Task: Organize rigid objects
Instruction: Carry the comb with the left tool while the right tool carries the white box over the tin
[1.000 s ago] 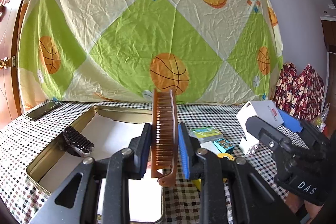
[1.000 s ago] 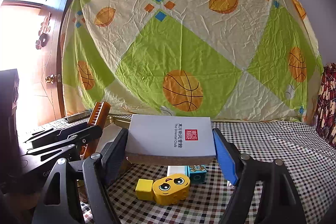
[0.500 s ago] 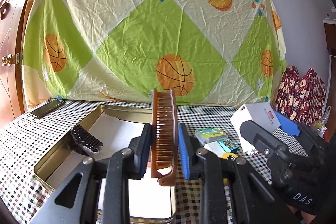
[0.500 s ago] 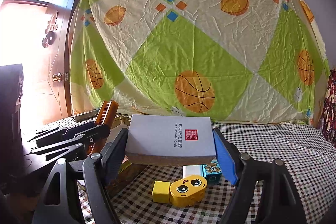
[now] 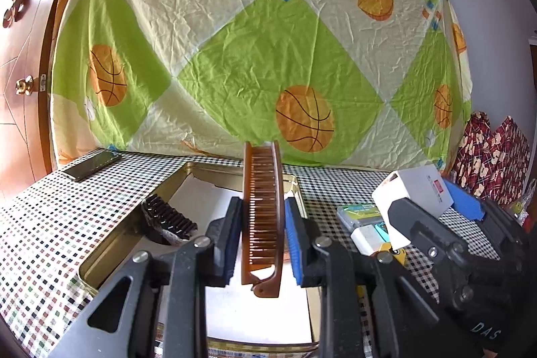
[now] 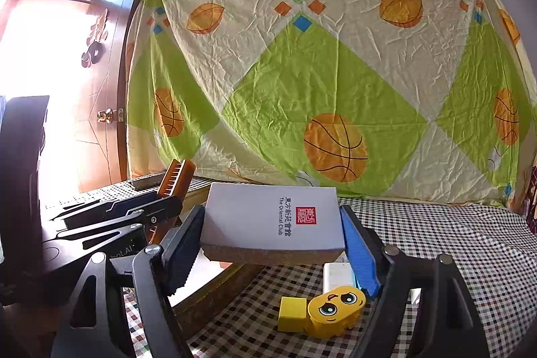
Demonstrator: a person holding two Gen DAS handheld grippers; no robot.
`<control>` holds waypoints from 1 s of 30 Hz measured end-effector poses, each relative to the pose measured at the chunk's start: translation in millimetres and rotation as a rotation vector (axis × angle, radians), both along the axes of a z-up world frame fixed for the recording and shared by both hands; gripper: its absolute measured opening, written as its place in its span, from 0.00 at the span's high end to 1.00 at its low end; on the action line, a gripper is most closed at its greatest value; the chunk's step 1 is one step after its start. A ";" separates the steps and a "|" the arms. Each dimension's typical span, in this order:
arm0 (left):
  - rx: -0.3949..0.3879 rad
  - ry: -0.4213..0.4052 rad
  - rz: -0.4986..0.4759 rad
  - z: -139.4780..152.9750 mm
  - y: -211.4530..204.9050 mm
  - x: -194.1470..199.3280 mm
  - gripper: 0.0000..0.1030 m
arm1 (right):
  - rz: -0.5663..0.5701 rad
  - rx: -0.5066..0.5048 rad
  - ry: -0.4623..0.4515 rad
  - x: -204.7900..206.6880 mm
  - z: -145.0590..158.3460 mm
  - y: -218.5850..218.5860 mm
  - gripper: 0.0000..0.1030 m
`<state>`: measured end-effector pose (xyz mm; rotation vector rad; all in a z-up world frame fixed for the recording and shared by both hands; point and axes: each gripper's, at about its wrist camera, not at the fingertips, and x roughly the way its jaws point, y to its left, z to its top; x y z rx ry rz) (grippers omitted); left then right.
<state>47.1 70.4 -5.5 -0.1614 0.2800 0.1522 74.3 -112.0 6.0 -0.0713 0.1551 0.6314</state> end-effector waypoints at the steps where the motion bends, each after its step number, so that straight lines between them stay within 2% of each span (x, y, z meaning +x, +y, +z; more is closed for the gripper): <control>1: -0.001 0.002 0.003 -0.3 1.9 -0.2 0.77 | 0.003 -0.002 0.000 -0.5 -0.3 1.9 0.23; 30: -0.001 0.061 0.065 -5.4 45.6 0.2 0.77 | 0.064 -0.057 0.003 -2.9 -0.7 51.2 0.23</control>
